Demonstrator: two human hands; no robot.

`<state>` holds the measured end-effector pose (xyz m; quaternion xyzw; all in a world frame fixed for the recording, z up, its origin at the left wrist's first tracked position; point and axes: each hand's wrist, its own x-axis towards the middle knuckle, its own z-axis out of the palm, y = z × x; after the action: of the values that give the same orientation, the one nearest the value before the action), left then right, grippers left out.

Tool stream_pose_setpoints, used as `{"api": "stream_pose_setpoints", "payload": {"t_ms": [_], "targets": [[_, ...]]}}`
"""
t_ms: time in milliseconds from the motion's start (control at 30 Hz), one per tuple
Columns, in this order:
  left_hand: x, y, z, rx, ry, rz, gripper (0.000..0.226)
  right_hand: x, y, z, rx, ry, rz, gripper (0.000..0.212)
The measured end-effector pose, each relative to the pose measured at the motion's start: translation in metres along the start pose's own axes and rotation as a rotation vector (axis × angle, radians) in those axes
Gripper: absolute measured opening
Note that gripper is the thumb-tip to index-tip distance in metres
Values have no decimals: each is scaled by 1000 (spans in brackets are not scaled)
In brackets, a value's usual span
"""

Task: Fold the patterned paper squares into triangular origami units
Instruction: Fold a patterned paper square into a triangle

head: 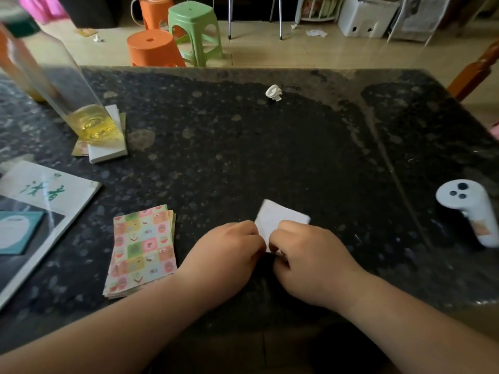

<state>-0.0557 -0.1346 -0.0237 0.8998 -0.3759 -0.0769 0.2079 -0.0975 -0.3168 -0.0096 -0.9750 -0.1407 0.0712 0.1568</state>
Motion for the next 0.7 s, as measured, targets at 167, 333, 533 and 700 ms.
{"api": "stream_pose_setpoints", "payload": {"t_ms": [167,333,533,700], "targets": [[-7,-19,3,-48,112,-130,13,3,22,12,184,27,-1,6],[-13,-21,4,-29,103,-222,20,7,34,18,431,-5,80,4],[-11,-22,1,-132,61,-321,24,12,28,8,567,23,257,8],[-7,-18,-2,-167,30,-394,23,18,25,5,701,100,455,30]]}}
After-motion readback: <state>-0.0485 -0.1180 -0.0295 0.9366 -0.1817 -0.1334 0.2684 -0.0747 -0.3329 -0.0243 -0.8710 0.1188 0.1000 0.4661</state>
